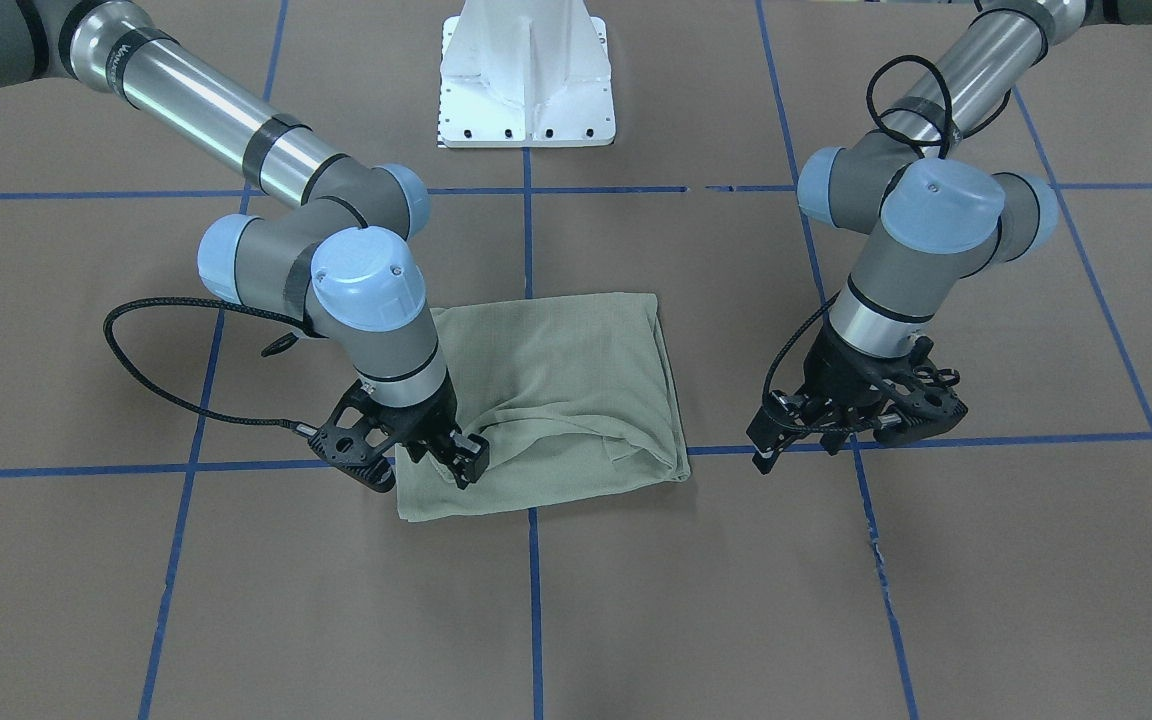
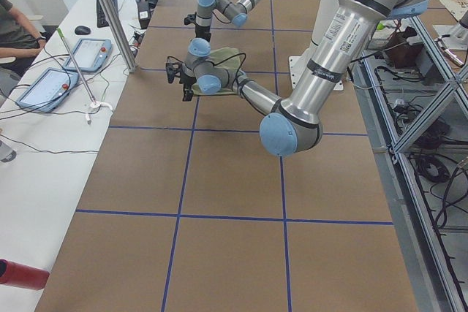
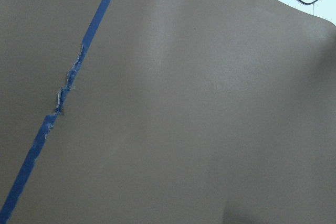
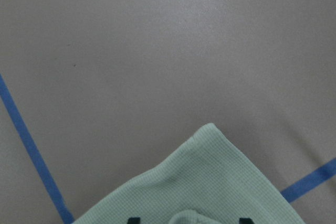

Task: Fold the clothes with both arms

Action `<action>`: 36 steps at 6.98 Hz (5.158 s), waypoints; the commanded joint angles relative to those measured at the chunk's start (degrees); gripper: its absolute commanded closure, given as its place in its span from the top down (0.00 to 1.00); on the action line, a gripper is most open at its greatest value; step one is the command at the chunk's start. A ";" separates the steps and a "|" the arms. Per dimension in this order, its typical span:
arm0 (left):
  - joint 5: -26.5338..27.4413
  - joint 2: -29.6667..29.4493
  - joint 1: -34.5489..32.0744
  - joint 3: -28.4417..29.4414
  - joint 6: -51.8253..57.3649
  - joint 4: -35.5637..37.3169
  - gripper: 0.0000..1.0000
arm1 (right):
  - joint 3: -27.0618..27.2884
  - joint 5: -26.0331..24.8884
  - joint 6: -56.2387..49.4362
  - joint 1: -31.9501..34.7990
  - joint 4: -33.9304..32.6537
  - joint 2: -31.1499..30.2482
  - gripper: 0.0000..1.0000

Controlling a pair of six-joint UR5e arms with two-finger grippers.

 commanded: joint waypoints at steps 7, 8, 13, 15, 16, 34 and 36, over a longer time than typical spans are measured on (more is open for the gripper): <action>0.00 0.01 0.00 -0.12 -0.05 -0.33 1.00 | -3.11 0.38 -1.52 -1.66 -0.02 1.83 0.00; 0.00 0.01 0.00 -0.56 -0.14 -0.68 1.00 | -3.02 0.38 -1.26 -1.23 -0.28 1.83 0.00; 0.00 0.18 0.00 -1.00 -1.11 -0.77 1.00 | -1.35 -0.15 -0.38 0.18 -7.22 2.44 0.00; 0.00 0.18 0.00 -1.00 -1.20 -0.77 1.00 | -1.79 -0.15 -1.17 1.85 -7.84 2.36 0.00; 0.00 0.18 0.00 -1.00 -1.20 -0.77 1.00 | -1.88 -0.06 -1.52 1.85 -7.75 2.44 0.62; -19.60 40.00 -39.20 -11.11 86.80 2.14 1.00 | 30.12 23.68 -100.14 45.27 -13.12 -54.08 1.00; -18.02 38.94 -39.11 -10.67 81.95 2.22 1.00 | 30.03 23.67 -99.96 45.45 -13.03 -53.97 1.00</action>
